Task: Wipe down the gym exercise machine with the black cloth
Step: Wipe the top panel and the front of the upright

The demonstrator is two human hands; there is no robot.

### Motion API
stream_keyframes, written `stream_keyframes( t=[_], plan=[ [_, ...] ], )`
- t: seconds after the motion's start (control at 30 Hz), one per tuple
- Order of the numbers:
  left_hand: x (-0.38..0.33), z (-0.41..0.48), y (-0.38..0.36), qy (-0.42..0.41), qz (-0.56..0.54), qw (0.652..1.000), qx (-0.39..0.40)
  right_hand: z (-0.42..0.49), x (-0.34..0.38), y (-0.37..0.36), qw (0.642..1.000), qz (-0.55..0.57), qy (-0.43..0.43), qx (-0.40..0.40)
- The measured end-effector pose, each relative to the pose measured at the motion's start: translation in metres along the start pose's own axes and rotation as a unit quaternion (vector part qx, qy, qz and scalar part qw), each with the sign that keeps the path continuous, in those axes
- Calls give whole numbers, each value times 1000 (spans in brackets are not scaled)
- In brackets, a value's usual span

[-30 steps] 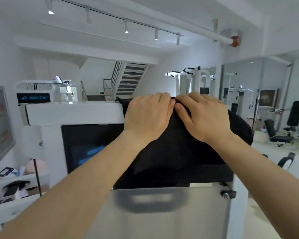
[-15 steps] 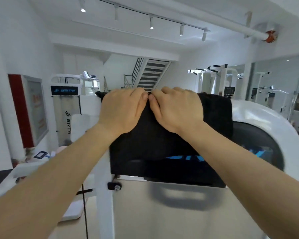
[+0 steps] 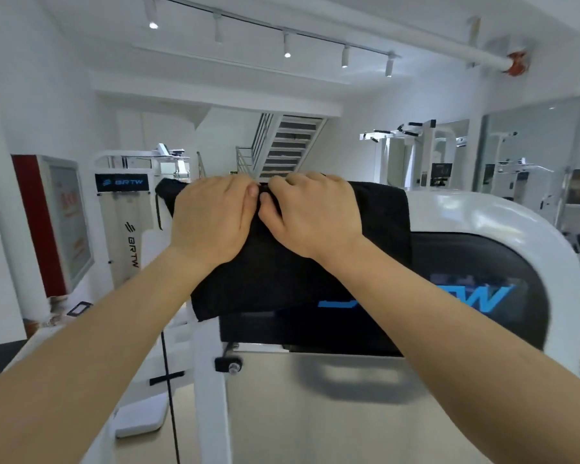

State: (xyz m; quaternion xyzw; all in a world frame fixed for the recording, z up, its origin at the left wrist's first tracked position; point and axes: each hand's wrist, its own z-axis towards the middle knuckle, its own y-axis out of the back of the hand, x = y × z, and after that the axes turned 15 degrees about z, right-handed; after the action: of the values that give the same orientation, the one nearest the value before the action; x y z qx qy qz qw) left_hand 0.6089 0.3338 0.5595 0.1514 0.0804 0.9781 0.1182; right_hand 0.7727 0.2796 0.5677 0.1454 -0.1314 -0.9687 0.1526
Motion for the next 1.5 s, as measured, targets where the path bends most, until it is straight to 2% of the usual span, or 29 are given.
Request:
stream_keyframes(
  t=[0.27, 0.47, 0.63, 0.73, 0.8, 0.9, 1.0, 1.13, 1.17, 1.3, 1.37, 1.5],
  plan=[
    [-125, 32, 28, -14, -7, 1000, -8, -54, -90, 75, 999, -38, -16, -1],
    [-220, 56, 38, 11, -9, 1000, -18, -101, -158, 127, 999, -11, -30, -12],
    [-273, 67, 46, 29, 0, 1000, -3, -134, -192, 150, 997, 52, -62, 13],
    [-296, 70, 51, 18, -1, 1000, -3, -147, -209, 158, 986, 126, -98, 42],
    [-306, 72, 52, 7, 3, 1000, -1, -155, -219, 161, 968, 213, -115, 66],
    [-314, 74, 54, 12, 3, 1000, 12, -160, -234, 160, 915, 372, -128, 90],
    [-321, 75, 59, 25, 1, 999, 43, -165, -244, 156, 870, 474, -108, 86],
    [-339, 78, 68, 67, 12, 994, 87, -177, -265, 143, 756, 638, -99, 109],
    [-345, 79, 70, 78, 14, 993, 93, -180, -271, 138, 741, 656, -96, 108],
    [-364, 78, 74, 128, 28, 985, 113, -186, -288, 122, 764, 634, -51, 105],
    [-375, 77, 76, 153, 44, 978, 132, -182, -295, 114, 761, 637, -30, 119],
    [-386, 79, 77, 172, 68, 970, 157, -170, -310, 96, 703, 693, -28, 155]
  ],
)
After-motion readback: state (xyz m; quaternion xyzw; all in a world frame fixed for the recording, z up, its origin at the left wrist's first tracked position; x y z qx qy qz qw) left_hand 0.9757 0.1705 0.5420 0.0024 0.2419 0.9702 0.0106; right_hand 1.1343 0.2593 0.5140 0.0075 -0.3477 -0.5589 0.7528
